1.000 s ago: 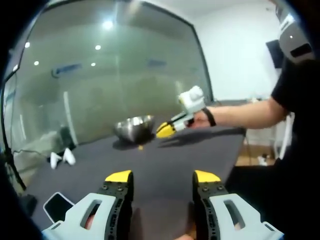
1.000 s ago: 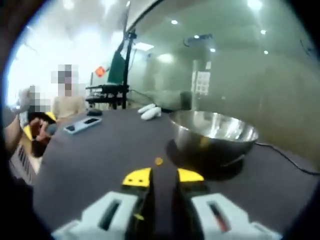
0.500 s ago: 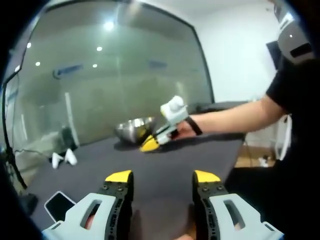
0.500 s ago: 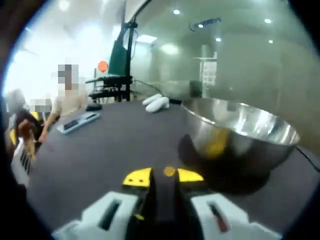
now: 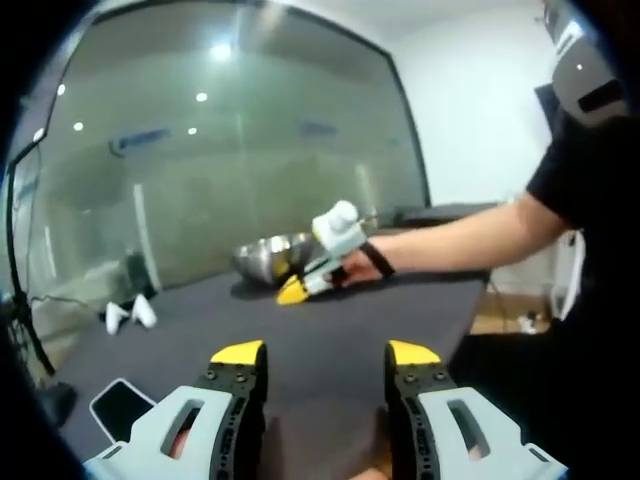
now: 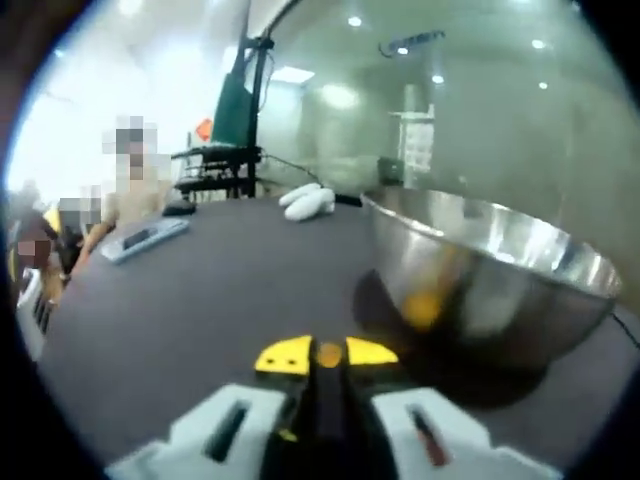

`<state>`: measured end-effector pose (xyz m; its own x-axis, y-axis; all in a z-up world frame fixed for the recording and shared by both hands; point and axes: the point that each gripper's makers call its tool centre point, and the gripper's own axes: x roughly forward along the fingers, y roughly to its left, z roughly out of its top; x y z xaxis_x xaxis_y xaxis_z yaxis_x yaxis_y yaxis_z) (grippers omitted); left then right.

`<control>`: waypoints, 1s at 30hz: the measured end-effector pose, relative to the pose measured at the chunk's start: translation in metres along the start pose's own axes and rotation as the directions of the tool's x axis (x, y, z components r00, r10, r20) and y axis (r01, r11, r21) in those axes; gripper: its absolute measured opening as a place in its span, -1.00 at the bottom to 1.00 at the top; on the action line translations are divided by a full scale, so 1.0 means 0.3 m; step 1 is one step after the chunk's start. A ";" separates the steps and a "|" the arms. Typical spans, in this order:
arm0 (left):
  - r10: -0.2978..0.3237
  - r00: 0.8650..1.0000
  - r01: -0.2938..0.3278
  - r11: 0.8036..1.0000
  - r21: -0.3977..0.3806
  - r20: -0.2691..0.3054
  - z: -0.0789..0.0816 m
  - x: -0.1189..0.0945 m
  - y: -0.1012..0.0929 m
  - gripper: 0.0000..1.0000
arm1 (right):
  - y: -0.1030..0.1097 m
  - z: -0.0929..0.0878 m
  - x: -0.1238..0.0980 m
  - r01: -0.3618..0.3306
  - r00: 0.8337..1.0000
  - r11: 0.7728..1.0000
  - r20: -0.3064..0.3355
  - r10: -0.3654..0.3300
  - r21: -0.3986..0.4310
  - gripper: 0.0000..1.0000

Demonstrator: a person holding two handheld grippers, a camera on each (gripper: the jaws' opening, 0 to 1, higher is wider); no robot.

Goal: Pick up the QQ candy scattered on the table and place it into the stainless steel bowl on the table

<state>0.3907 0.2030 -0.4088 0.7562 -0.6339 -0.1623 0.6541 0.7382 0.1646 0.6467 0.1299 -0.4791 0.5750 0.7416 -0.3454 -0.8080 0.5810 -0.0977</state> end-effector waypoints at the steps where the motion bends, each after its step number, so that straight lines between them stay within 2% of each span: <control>1: 0.002 1.000 -0.002 1.000 0.001 -0.002 -0.001 -0.002 0.002 -0.04 | 0.002 0.001 -0.001 -0.003 1.000 1.000 0.002 0.003 -0.004 -0.80; 7: 0.007 1.000 -0.007 1.000 -0.014 -0.008 -0.007 -0.005 0.019 -0.04 | -0.007 0.002 0.005 -0.018 1.000 1.000 0.006 0.018 -0.013 -0.82; 12: -0.013 1.000 0.013 1.000 0.006 -0.020 -0.007 0.018 -0.008 -0.04 | -0.015 0.002 0.011 -0.021 1.000 1.000 0.010 0.021 -0.005 -0.82; 19: -0.015 1.000 0.015 1.000 -0.009 -0.011 0.001 0.021 -0.003 -0.04 | -0.012 0.006 0.007 -0.018 1.000 1.000 0.001 0.018 -0.022 -0.82; 23: -0.009 1.000 0.009 1.000 -0.013 -0.008 0.004 0.020 0.002 -0.04 | 0.013 0.041 -0.014 -0.035 0.998 0.999 0.047 0.036 -0.023 -0.82; 27: -0.010 1.000 0.010 1.000 -0.014 -0.007 0.005 0.020 -0.003 -0.04 | 0.005 0.052 -0.030 -0.025 0.998 0.999 0.054 0.027 -0.028 -0.82; 30: -0.018 1.000 0.018 1.000 -0.016 -0.002 0.008 0.017 -0.009 -0.04 | 0.006 0.087 -0.057 -0.026 0.997 0.999 0.071 0.028 -0.024 -0.82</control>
<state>0.3928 0.1971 -0.4077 0.7443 -0.6467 -0.1668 0.6673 0.7303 0.1465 0.6389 0.1271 -0.4489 0.5601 0.7795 -0.2804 -0.8256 0.5531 -0.1114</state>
